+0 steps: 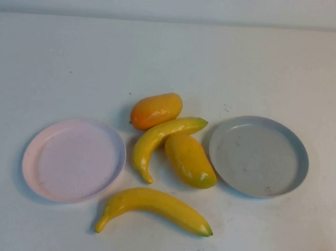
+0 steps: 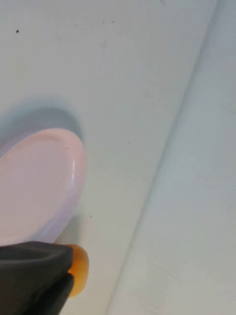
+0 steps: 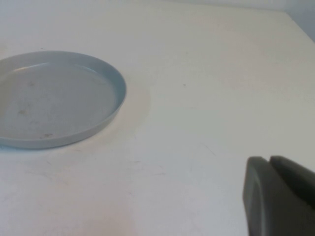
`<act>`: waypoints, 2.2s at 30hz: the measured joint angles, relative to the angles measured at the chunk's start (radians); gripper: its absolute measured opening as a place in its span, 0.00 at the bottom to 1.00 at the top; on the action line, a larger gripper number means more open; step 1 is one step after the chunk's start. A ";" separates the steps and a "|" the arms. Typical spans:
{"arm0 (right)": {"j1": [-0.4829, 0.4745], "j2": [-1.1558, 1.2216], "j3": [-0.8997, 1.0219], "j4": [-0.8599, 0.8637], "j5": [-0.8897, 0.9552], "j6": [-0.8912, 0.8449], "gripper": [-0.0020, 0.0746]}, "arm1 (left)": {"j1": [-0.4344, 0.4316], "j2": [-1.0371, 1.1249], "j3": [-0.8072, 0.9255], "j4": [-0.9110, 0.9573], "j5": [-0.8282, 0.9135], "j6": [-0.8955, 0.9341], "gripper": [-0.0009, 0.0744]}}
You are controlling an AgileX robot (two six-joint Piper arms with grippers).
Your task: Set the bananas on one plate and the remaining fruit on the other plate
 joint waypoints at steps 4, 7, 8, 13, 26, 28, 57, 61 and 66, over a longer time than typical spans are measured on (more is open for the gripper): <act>0.000 0.000 0.000 0.000 0.000 0.000 0.00 | 0.000 0.000 0.000 -0.014 -0.010 -0.048 0.01; 0.000 0.000 0.000 0.000 0.000 0.000 0.00 | 0.000 0.000 -0.007 -0.046 0.009 -0.120 0.01; 0.000 0.000 0.000 0.000 0.000 0.000 0.00 | 0.000 0.002 -0.026 -0.050 0.038 -0.138 0.01; 0.000 0.000 0.000 0.000 0.000 0.000 0.00 | 0.000 0.160 -0.204 -0.052 0.232 -0.164 0.01; 0.000 0.000 0.000 0.000 0.000 0.000 0.00 | 0.000 0.806 -0.691 -0.137 0.713 0.157 0.01; 0.000 0.000 0.000 0.000 0.000 0.000 0.00 | 0.000 0.883 -0.733 -0.171 0.724 0.218 0.01; 0.000 0.000 0.000 0.000 0.000 0.000 0.00 | -0.570 1.720 -1.400 -0.061 0.862 0.106 0.01; 0.000 0.000 0.000 0.000 0.000 0.000 0.00 | -0.599 1.767 -1.473 -0.029 0.891 0.100 0.01; 0.000 0.000 0.000 0.000 0.000 0.000 0.00 | -0.602 1.814 -1.522 -0.003 0.911 0.100 0.21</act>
